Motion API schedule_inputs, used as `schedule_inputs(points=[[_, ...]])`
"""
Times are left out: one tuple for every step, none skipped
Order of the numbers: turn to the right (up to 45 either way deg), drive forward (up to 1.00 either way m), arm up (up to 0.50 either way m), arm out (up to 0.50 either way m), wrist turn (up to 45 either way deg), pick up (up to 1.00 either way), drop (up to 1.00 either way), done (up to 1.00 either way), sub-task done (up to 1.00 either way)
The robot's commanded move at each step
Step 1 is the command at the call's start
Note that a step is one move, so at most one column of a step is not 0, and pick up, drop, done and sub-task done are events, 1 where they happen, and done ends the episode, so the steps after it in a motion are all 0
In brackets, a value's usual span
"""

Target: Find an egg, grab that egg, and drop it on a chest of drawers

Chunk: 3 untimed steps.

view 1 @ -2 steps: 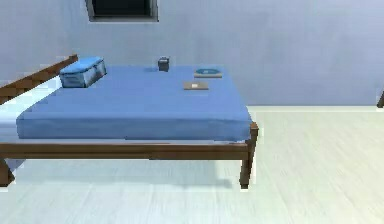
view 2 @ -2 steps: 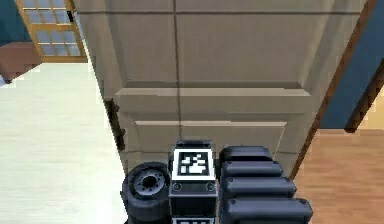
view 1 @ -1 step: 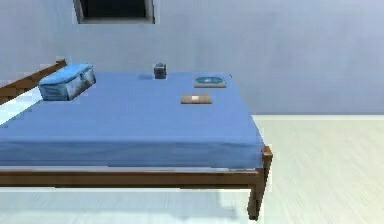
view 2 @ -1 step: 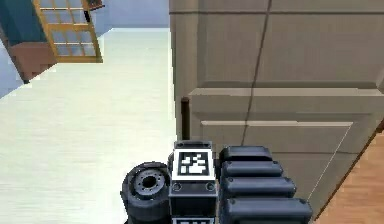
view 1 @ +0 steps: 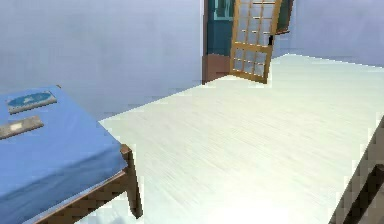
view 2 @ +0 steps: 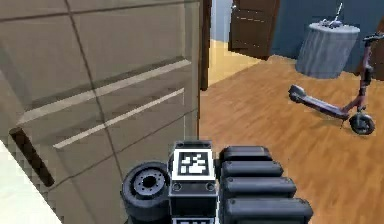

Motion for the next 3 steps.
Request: schedule_inputs(points=[[6.0, 0.0, 0.0, 0.0, 0.0, 0.0, 0.0, 0.0, 0.0], [0.0, 0.75, 0.0, 0.0, 0.0, 0.0, 0.0, 0.0, 0.0], [39.0, 0.0, 0.0, 0.0, 0.0, 0.0, 0.0, 0.0, 0.0]])
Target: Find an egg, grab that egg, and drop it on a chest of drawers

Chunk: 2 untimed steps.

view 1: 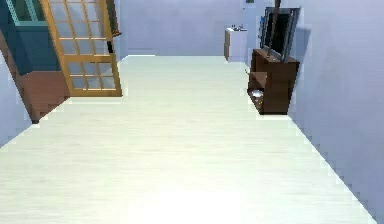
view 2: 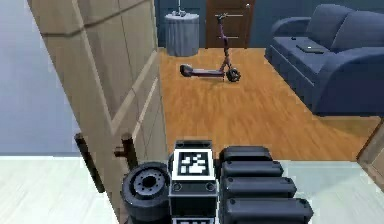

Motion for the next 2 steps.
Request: schedule_inputs(points=[[0.0, 0.45, 0.0, 0.0, 0.0, 0.0, 0.0, 0.0, 0.0], [9.0, 0.0, 0.0, 0.0, 0.0, 0.0, 0.0, 0.0, 0.0]])
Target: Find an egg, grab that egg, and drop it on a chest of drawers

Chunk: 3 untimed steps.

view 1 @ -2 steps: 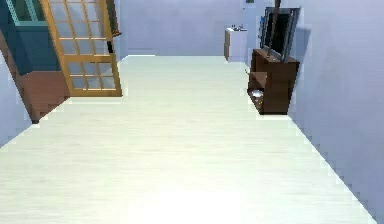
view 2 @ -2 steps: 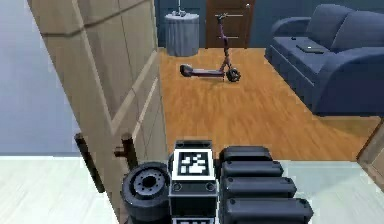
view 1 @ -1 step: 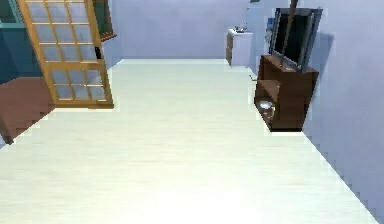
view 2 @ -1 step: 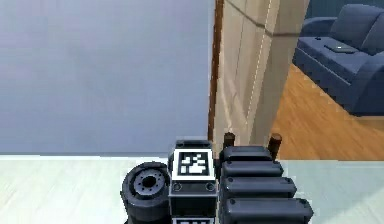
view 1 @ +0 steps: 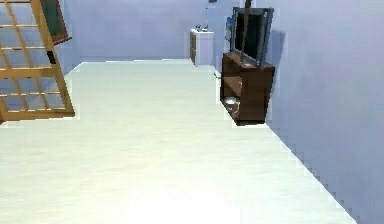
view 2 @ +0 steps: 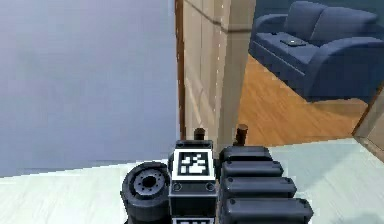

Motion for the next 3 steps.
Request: schedule_inputs(points=[[0.0, 1.0, 0.0, 0.0, 0.0, 0.0, 0.0, 0.0, 0.0], [0.0, 1.0, 0.0, 0.0, 0.0, 0.0, 0.0, 0.0, 0.0], [0.0, 1.0, 0.0, 0.0, 0.0, 0.0, 0.0, 0.0, 0.0]])
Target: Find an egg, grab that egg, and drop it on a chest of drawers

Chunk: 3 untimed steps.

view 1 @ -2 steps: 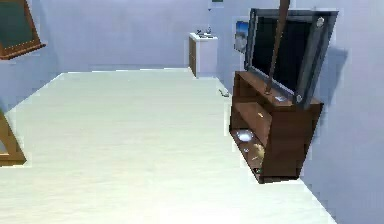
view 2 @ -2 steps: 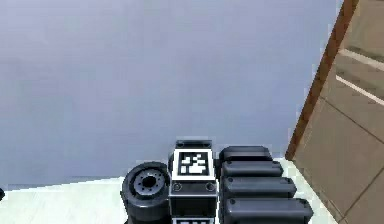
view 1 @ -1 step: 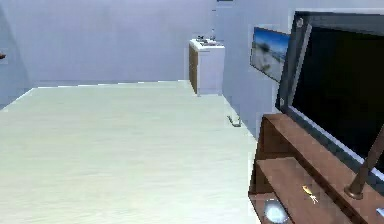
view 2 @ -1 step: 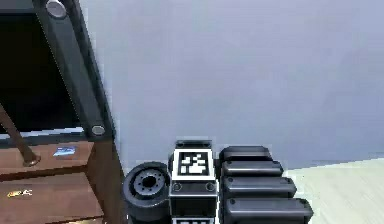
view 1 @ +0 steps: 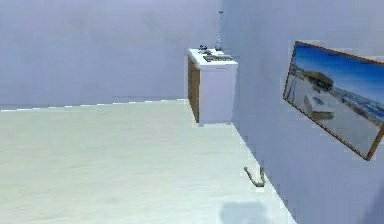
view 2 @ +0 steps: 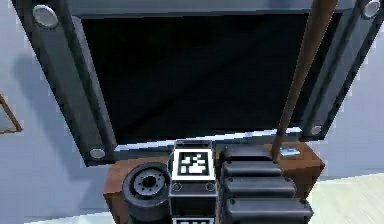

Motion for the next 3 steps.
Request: schedule_inputs(points=[[-6.0, 0.0, 0.0, 0.0, 0.0, 0.0, 0.0, 0.0, 0.0], [0.0, 0.3, 0.0, 0.0, 0.0, 0.0, 0.0, 0.0, 0.0], [12.0, 0.0, 0.0, 0.0, 0.0, 0.0, 0.0, 0.0, 0.0]])
